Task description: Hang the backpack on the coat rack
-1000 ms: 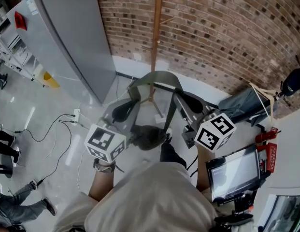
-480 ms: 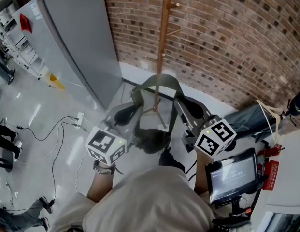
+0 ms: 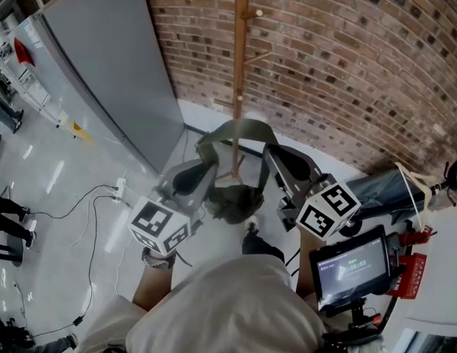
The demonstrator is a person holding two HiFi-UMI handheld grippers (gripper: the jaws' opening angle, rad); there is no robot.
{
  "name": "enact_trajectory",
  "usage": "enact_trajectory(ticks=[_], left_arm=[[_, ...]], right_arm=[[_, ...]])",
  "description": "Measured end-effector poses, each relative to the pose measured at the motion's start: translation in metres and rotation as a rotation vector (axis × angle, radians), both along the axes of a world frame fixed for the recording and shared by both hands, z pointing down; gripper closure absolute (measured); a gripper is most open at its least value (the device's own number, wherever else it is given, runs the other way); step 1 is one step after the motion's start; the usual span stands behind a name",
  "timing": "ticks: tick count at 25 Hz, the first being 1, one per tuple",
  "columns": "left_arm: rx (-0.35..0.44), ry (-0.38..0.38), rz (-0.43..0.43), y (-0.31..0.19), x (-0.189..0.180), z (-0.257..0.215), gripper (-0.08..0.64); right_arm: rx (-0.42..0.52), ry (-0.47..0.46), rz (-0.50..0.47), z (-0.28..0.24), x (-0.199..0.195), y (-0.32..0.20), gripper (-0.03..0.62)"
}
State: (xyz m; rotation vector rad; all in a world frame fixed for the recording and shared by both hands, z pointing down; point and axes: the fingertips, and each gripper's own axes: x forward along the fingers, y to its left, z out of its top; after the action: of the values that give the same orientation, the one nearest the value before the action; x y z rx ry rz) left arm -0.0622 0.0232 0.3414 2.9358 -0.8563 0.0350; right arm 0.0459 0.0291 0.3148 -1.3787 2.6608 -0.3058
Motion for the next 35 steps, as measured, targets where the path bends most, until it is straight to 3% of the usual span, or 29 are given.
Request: enact_trajectory(ticks=[11, 21, 35], left_arm=[[-0.033, -0.010, -0.042, -0.058, 0.031, 0.002, 0.545], [-0.082, 0.027, -0.153, -0.105, 0.047, 0.011, 0.546], [-0.100, 0.000, -0.239, -0.151, 0.058, 0.024, 0.546]], right_arm=[[-0.041, -0.006, -0.050, 0.006, 0.029, -0.059, 0.584], [-0.078, -0.012, -0.132, 0.013, 0.054, -0.106, 0.584], [-0.099, -0.023, -0.214, 0.022, 0.063, -0.161, 0.584]])
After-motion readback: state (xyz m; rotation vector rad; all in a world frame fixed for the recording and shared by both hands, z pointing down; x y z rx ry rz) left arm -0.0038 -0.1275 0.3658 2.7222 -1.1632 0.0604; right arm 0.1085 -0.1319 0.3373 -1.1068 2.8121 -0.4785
